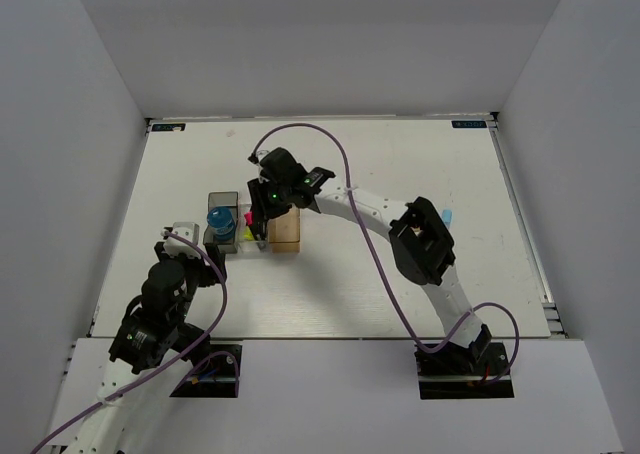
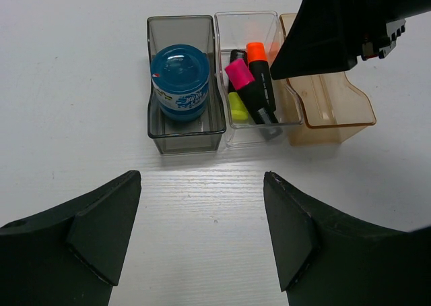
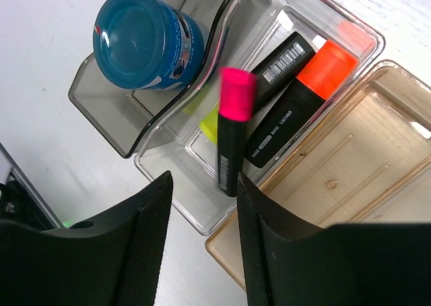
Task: Sort the stationery into containers
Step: Place the pen in the storage box, then pick up the pen from the center of the board.
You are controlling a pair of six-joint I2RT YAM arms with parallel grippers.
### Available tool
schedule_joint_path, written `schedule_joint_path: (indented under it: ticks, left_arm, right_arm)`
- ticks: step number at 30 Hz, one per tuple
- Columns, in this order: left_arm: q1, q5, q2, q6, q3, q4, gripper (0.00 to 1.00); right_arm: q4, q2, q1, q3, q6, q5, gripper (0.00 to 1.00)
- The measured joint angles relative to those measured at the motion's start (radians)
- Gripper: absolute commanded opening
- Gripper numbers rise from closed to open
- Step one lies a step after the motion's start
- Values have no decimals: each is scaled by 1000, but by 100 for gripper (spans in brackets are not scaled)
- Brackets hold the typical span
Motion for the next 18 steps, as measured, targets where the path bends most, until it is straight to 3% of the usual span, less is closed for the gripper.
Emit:
schedule_joint_path:
  ticks: [2, 3, 5, 6, 7, 8, 9, 10, 11, 12, 13, 18]
  left_arm:
    - [0, 0, 0, 0, 0, 0, 84]
    - [0, 0, 0, 0, 0, 0, 84]
    - [0, 1, 0, -3, 0, 0, 73]
    - [0, 1, 0, -5, 0, 0, 65]
    - [0, 3, 0, -6, 0, 0, 35]
    - [0, 9, -1, -11, -1, 1, 19]
    - [0, 14, -1, -10, -1, 1, 6]
    - [0, 27, -2, -7, -1, 2, 0]
    - [0, 48, -1, -4, -2, 4, 0]
    - [0, 66, 1, 0, -5, 9, 0]
    - [0, 86, 5, 4, -6, 14, 4]
    - [0, 319, 166, 25, -6, 43, 81]
  right_arm:
    - [-4, -8, -1, 0, -30, 0, 21]
    - [-8, -20, -1, -2, -56, 0, 0]
    - [-20, -60, -3, -12, -146, -3, 0]
    - [-19, -102, -5, -39, -216, -3, 0]
    - [-23, -153, -8, -80, -289, -4, 0]
    - [-22, -226, -12, -144, -382, -9, 0]
    - [-31, -304, -18, -206, -476, -16, 0]
    - [-24, -380, -26, -272, -570, -28, 0]
    - [-31, -468, -39, -349, -679, -50, 0]
    - [-60, -555, -61, -422, -797, -83, 8]
    - [-88, -635, -85, -488, -930, -119, 25]
    - [-355, -894, -226, -759, -1521, -196, 38]
